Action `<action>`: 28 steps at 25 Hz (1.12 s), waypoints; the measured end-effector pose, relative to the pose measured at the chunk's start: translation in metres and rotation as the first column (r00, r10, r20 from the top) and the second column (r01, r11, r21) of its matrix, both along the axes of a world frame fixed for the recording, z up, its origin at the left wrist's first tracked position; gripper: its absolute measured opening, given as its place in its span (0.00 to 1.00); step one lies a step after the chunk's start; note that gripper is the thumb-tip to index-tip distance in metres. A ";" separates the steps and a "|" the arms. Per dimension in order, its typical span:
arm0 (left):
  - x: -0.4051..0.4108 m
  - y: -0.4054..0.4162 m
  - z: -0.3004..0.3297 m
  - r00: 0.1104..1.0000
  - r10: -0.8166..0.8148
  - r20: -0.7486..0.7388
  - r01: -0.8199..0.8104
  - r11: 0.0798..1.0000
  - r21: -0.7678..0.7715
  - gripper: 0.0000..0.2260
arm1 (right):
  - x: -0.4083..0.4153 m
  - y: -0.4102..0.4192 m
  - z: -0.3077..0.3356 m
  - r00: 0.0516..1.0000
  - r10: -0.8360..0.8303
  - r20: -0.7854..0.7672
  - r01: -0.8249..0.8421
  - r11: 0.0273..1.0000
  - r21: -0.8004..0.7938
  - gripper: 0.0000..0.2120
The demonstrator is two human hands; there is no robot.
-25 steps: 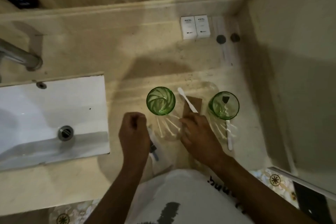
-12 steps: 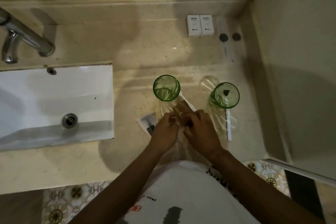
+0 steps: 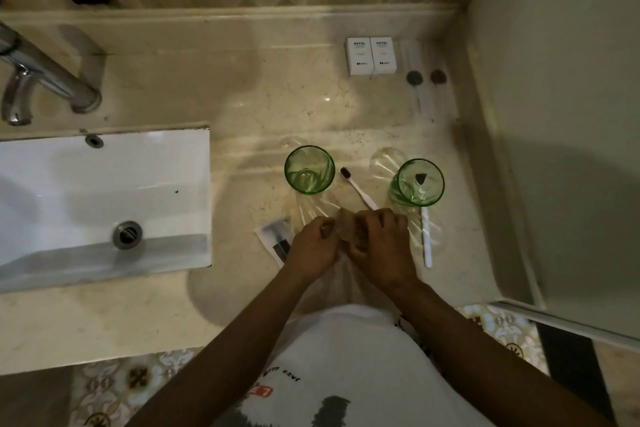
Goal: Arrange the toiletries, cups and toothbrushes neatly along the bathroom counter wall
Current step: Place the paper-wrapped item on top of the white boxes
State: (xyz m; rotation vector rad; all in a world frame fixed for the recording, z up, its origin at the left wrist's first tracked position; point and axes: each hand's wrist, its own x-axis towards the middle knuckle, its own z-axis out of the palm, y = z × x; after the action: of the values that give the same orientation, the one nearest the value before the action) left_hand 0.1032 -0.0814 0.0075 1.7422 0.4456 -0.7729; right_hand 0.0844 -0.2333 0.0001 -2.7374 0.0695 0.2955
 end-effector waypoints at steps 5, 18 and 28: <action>-0.003 0.016 0.045 0.987 0.133 0.086 -0.131 0.991 -0.026 0.07 | 0.000 -0.007 0.045 0.999 -0.008 0.041 -0.010 0.909 0.416 0.31; 0.048 0.003 0.111 0.897 0.414 0.155 -0.376 0.899 -0.225 0.07 | 0.059 -0.041 0.098 0.973 -0.230 0.019 0.151 0.699 0.699 0.21; 0.185 -0.046 0.090 0.930 0.211 0.300 -0.238 0.969 0.059 0.15 | 0.203 -0.067 0.059 0.957 -0.288 -0.045 0.242 0.699 0.673 0.20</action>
State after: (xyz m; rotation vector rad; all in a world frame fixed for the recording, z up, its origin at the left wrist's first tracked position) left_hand 0.2882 -0.1270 0.0971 1.8195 0.4747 -0.3269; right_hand 0.2879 -0.3004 0.0587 -1.9666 0.2827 0.1125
